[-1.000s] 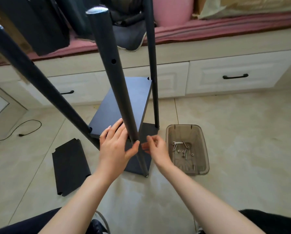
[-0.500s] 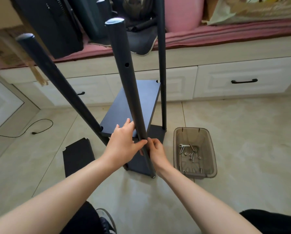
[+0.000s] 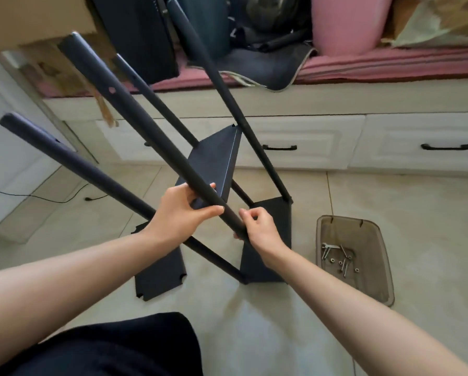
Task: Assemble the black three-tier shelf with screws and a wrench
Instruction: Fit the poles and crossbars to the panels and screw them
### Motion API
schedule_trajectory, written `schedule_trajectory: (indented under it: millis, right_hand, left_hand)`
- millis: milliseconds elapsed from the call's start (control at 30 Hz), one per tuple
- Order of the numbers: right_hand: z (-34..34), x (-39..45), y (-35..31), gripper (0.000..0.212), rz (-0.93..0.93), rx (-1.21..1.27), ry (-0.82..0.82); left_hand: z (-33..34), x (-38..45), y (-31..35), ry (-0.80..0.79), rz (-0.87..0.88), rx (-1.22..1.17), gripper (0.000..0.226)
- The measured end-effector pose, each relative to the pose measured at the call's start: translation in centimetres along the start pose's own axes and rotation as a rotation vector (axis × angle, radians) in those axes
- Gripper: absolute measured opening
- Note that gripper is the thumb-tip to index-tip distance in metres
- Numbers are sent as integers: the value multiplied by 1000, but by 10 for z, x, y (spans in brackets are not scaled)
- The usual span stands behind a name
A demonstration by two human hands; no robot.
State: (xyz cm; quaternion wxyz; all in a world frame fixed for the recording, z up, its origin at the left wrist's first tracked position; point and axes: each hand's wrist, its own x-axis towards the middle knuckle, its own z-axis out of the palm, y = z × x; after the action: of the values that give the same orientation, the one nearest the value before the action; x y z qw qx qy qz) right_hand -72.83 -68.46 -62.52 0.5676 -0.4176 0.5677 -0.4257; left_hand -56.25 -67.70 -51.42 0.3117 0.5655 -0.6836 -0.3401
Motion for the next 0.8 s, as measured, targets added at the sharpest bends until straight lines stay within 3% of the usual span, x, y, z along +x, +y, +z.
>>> schedule_trajectory:
  millis: [267,800]
  right_hand:
    - [39,16,-15,19,27,-243,-120]
    - [84,52,17,22,67,-649,-353]
  left_hand:
    - [-37,-16,-80,103,-230,-247,47]
    - [-2,-56,-213,330,-322,-801,42]
